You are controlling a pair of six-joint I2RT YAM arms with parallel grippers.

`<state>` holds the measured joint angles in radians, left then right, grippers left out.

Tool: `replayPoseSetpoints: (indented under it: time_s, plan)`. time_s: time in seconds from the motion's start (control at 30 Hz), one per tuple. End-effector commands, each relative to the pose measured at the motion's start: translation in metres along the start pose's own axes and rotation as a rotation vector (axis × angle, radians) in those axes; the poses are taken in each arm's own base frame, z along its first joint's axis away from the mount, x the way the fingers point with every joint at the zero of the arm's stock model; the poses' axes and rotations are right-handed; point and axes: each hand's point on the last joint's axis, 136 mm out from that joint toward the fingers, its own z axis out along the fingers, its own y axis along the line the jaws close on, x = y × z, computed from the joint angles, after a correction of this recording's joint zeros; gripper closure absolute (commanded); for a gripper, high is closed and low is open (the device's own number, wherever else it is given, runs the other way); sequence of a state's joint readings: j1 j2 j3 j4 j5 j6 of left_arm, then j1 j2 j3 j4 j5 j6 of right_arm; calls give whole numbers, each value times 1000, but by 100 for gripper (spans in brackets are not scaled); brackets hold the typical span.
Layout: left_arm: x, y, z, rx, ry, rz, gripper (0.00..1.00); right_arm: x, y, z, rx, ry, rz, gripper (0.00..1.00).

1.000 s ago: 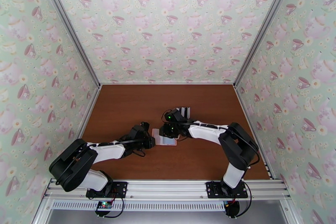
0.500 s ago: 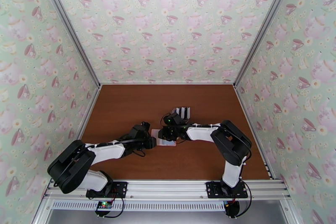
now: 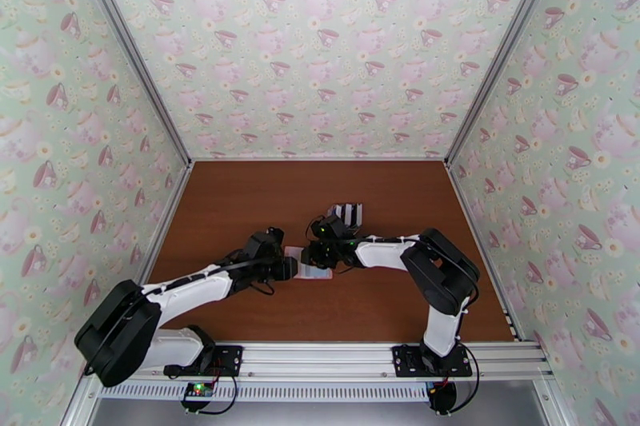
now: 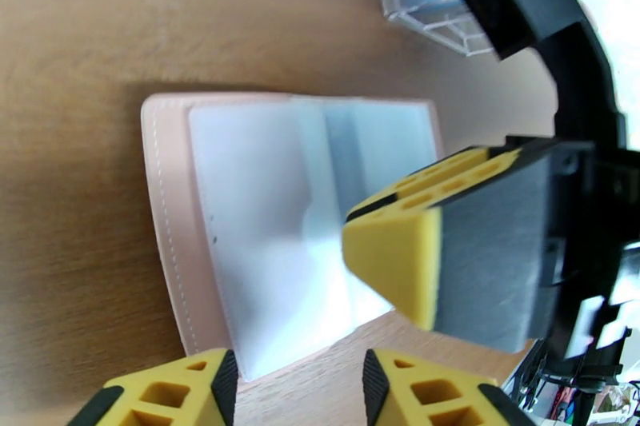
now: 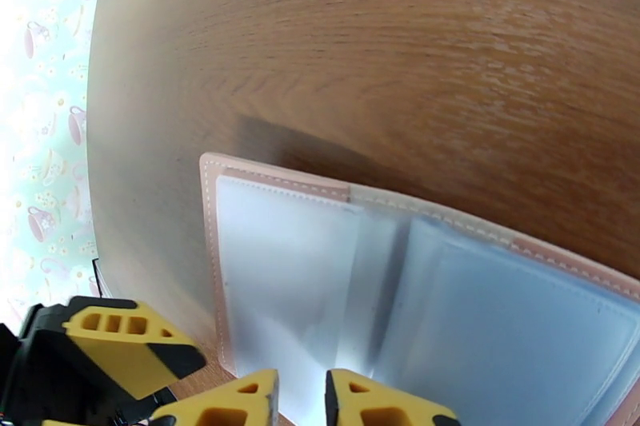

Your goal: Put the credit cards into the card holder

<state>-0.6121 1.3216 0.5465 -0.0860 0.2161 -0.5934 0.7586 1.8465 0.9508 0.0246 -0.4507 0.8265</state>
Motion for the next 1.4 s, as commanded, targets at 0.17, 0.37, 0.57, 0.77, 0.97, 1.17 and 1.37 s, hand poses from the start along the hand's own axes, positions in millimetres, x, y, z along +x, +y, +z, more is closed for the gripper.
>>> replayPoseSetpoints:
  time_s: [0.17,0.37,0.57,0.77,0.97,1.17,1.37]
  plan:
    - [-28,-11,-22,-35,-76,58,42,-16,16,-32,10,-62,-31,57]
    - [-56,-27,-27,-33,-116,100,38,-33,15,-63,73,-110,-54,46]
    - [-82,-43,-15,-16,-128,123,39,-57,-7,-107,259,-182,-85,45]
    - [-107,-59,12,26,-119,119,40,-79,-29,-147,420,-251,-86,44]
    - [-132,-84,45,108,-87,94,40,-96,-49,-172,544,-286,-88,39]
    - [-143,-93,77,139,-39,77,39,-108,-66,-187,595,-309,-67,37]
    - [-141,-92,102,148,17,54,40,-118,-80,-197,616,-326,-37,36]
